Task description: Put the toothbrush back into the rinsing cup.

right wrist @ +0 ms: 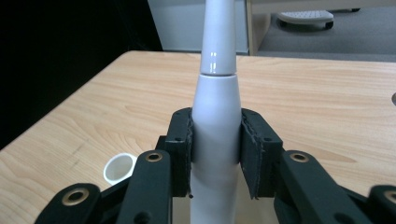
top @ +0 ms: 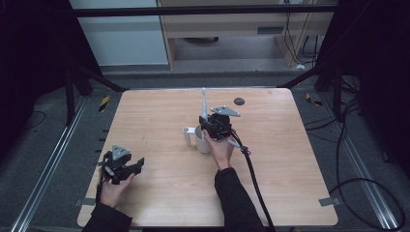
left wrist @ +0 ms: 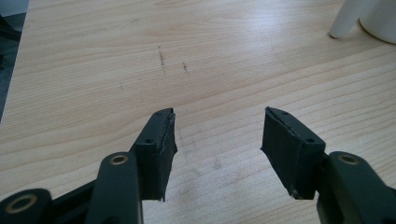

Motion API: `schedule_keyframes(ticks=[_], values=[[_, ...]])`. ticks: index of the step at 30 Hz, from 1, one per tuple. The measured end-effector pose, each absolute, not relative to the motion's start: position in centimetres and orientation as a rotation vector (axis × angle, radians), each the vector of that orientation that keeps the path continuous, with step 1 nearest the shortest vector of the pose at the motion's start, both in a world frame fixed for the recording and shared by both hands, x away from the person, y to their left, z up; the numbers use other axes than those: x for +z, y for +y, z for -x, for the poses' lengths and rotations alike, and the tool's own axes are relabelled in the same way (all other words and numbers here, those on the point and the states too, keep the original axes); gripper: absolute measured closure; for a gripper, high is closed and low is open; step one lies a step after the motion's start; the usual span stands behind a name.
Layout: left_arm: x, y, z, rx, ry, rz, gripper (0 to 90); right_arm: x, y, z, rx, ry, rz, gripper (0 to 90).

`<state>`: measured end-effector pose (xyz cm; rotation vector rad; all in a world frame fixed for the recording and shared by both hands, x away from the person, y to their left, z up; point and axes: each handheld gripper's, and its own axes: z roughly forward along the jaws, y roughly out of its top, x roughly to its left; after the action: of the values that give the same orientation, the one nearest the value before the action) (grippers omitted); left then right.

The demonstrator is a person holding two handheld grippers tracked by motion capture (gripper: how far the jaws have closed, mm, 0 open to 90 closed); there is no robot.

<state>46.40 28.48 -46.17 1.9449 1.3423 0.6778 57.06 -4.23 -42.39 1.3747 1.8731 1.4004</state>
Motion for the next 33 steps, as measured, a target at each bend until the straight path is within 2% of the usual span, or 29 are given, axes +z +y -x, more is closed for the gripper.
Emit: schedule_keyframes(ticks=[19, 33], values=[[-46.2, 28.4, -46.4, 0.678, 1.340, -1.946, 43.4, -43.3, -4.7, -56.8, 1.376, 1.906, -1.386, 65.8], [-46.1, 28.4, -46.4, 0.677, 1.338, -1.946, 43.4, -42.3, -5.5, -55.7, 1.317, 1.947, -1.282, 31.3]])
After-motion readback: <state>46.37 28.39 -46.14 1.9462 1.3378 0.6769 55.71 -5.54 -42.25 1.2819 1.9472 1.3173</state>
